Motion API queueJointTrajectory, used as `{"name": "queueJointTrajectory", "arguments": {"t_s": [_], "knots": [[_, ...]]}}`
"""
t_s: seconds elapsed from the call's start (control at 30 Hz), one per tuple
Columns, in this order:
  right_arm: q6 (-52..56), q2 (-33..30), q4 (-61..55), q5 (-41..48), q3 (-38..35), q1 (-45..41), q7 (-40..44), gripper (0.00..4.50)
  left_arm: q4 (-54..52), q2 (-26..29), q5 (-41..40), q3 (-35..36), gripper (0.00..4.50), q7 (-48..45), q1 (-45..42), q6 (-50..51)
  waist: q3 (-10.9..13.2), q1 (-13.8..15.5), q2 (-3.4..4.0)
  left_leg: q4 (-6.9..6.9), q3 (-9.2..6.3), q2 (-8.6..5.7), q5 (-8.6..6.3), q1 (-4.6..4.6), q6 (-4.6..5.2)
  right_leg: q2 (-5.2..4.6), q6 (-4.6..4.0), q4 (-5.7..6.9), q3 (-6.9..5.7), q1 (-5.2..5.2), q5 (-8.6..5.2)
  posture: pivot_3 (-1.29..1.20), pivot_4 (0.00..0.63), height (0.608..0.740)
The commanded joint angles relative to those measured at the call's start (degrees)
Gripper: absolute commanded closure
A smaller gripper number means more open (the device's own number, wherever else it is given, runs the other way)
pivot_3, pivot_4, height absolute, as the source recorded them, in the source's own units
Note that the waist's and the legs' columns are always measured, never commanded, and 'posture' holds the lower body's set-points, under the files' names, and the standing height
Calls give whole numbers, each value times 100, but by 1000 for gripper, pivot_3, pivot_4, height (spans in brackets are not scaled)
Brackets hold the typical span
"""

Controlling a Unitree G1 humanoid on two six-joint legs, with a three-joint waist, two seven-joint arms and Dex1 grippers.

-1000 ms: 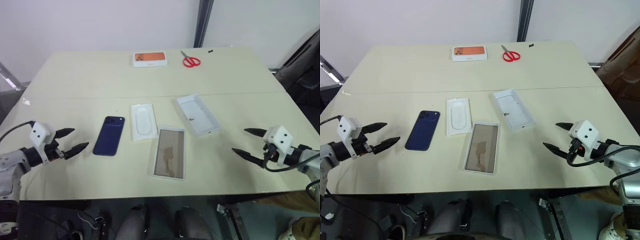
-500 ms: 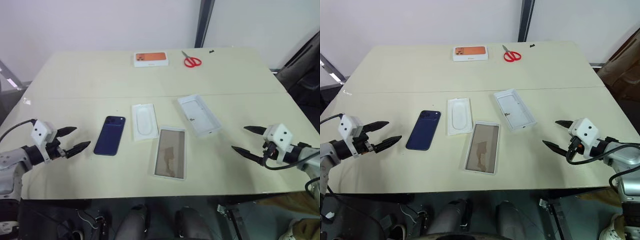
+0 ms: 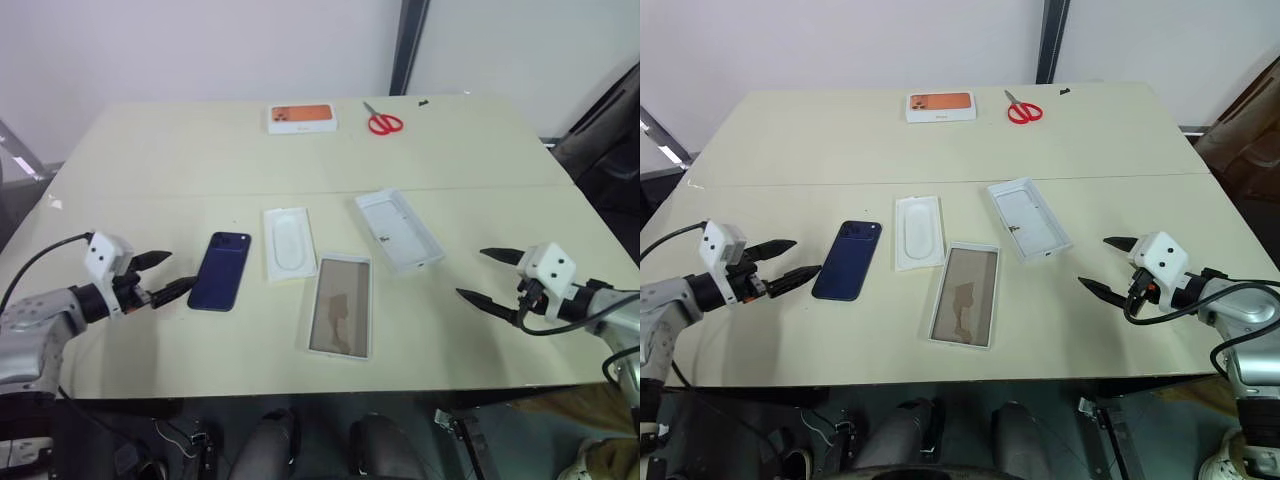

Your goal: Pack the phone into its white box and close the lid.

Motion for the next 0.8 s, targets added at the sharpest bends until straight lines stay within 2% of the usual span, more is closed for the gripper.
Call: {"name": "queueJointTrajectory", "arguments": {"t_s": [0.03, 0.27, 0.57, 0.8], "knots": [[-5, -55, -459, -72, 158, -286, -64, 14, -536, -97, -189, -146, 0, 315, -189, 609, 0, -2, 0, 0, 0, 0, 0, 0, 0, 0, 0, 0, 0, -1, 0, 0, 150, 734], [-125, -20, -781, -549, 906, -790, -51, 14, -813, -519, -13, -724, 0, 1134, -733, 1664, 0, 11, -1, 6, -1, -1, 0, -3, 0, 2, 1, 2, -2, -1, 0, 0, 150, 734], [202, 270, -894, -412, 1151, -1256, -137, 14, -982, -1556, -980, -570, 0, 2142, -1591, 3823, 0, 0, -2, 14, -2, -1, 6, -5, -10, 5, 1, 6, -3, -3, 0, 0, 150, 734], [210, 354, -913, -433, 1186, -1236, -198, 14, -912, -2111, -1090, -465, 0, 2881, -1934, 4327, 1, 11, -4, 21, -2, -1, 18, -6, -30, 6, 2, 6, -3, 0, 0, 0, 150, 734]]}}
